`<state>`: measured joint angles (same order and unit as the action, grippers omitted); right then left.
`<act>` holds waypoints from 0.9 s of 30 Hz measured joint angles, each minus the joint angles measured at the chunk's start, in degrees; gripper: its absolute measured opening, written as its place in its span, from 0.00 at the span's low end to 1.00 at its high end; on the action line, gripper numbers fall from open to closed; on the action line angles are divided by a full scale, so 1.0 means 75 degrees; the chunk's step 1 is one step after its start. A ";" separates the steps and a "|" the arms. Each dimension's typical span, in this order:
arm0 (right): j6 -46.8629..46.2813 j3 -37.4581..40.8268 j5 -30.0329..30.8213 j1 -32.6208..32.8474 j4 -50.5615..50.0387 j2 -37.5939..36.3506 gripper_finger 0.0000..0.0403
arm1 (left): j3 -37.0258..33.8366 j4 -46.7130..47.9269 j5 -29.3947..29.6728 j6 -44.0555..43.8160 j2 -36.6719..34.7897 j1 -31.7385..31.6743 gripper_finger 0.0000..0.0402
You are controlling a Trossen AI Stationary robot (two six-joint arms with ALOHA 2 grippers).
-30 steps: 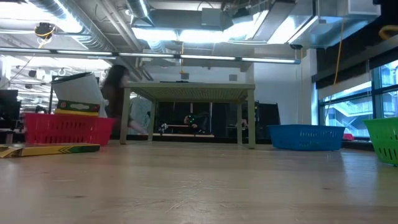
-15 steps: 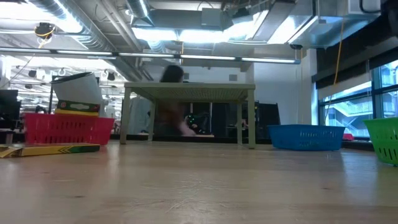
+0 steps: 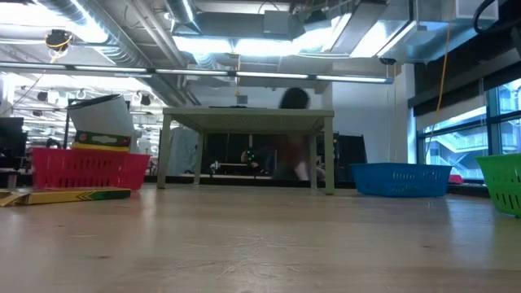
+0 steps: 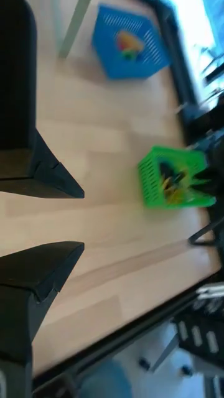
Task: Pick & Place Office Desk Supplies
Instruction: Put the yellow rubber band into the green bin, then put the black rubber band into the green bin
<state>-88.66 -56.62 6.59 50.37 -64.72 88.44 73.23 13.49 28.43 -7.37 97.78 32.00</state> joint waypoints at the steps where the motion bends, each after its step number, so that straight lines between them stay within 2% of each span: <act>1: 0.0012 0.0000 0.0000 0.0000 -0.0034 0.0000 0.29 | 0.0000 0.0162 -0.0084 -0.0141 0.0000 0.0035 0.29; 7: 0.0113 0.0000 -0.0029 0.0000 -0.0184 0.0000 0.43 | -0.0003 0.1348 -0.0991 -0.1426 0.0000 0.0324 0.29; 12: 0.0167 0.0000 -0.0211 -0.0001 -0.0383 0.0000 0.46 | -0.0005 0.2176 -0.2083 -0.2784 0.0000 0.0676 0.29; 20: 0.0160 0.0000 -0.0402 0.0000 -0.0415 0.0000 0.47 | -0.0006 0.2263 -0.2167 -0.3482 0.0217 0.1493 0.29; 27: 0.0211 0.0000 -0.0402 0.0000 -0.0409 0.0000 0.47 | -0.0006 0.1771 -0.2197 -0.3661 0.0912 0.1802 0.29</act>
<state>-87.07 -56.62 3.57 50.37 -67.79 88.44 73.19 26.77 11.96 -34.83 104.61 45.52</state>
